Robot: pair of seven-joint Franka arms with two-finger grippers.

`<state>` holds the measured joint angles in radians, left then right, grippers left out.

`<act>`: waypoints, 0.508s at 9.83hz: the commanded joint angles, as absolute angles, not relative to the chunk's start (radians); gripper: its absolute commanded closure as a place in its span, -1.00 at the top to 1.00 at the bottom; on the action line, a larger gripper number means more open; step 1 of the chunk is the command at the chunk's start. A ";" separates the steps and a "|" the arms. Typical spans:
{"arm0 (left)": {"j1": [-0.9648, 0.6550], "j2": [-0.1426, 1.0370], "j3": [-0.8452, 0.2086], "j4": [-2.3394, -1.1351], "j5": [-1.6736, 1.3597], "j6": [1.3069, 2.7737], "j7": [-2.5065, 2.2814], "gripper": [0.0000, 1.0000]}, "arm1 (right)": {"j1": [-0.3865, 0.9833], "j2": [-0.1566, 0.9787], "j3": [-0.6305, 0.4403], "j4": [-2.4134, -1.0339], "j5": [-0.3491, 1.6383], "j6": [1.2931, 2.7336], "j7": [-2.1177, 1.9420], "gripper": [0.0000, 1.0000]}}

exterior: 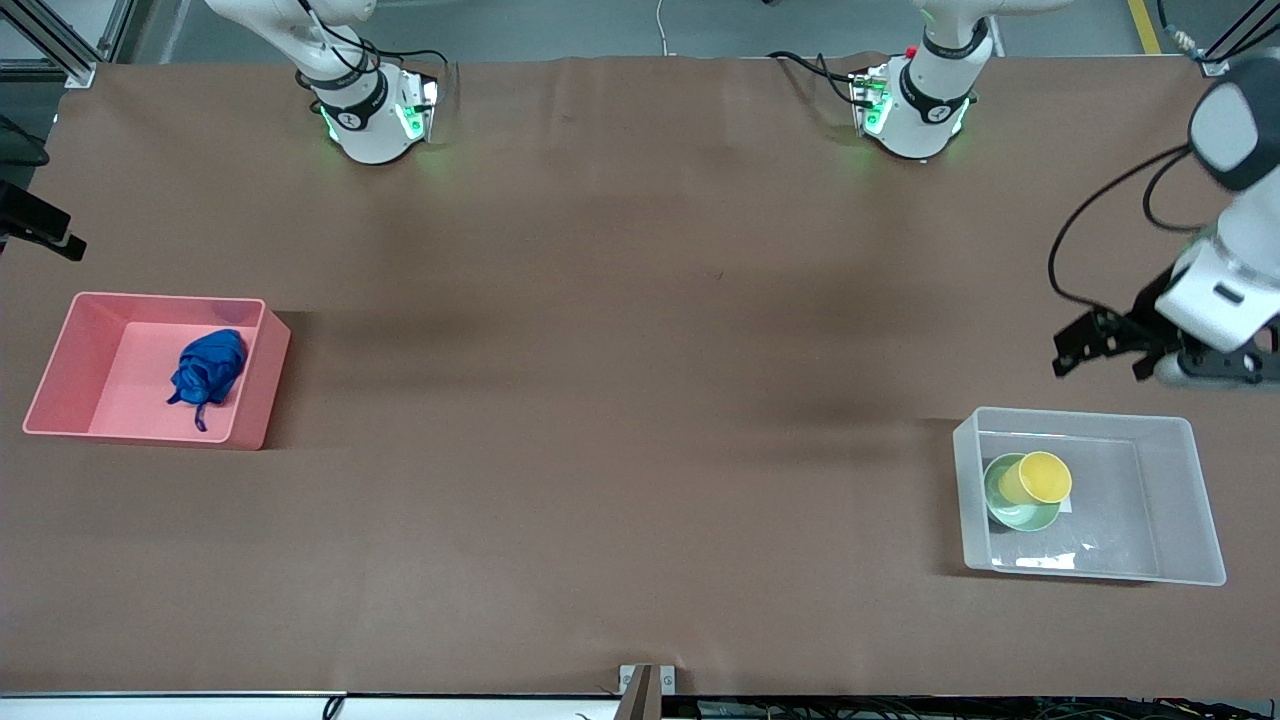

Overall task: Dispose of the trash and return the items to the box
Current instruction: 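Open the left gripper and raise it away from the box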

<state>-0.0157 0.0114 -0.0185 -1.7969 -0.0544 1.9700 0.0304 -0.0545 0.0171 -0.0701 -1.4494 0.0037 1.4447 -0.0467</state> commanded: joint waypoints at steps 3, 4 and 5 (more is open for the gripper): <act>-0.037 0.012 -0.017 -1.564 -0.031 1.627 -0.009 1.00 | -0.046 0.017 -0.072 -1.440 0.000 1.436 -0.035 1.00; -0.037 0.020 -0.017 -1.522 -0.031 1.559 -0.008 1.00 | -0.045 0.017 -0.072 -1.440 0.000 1.437 -0.035 1.00; -0.043 0.012 -0.015 -1.535 -0.029 1.521 -0.052 1.00 | -0.044 0.017 -0.072 -1.439 0.000 1.437 -0.034 1.00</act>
<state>-0.0268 -0.0333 -0.0210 -1.5533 -0.0537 1.5755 -0.0108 -0.0543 0.0171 -0.0686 -1.4490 0.0032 1.4446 -0.0467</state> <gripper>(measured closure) 0.000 0.000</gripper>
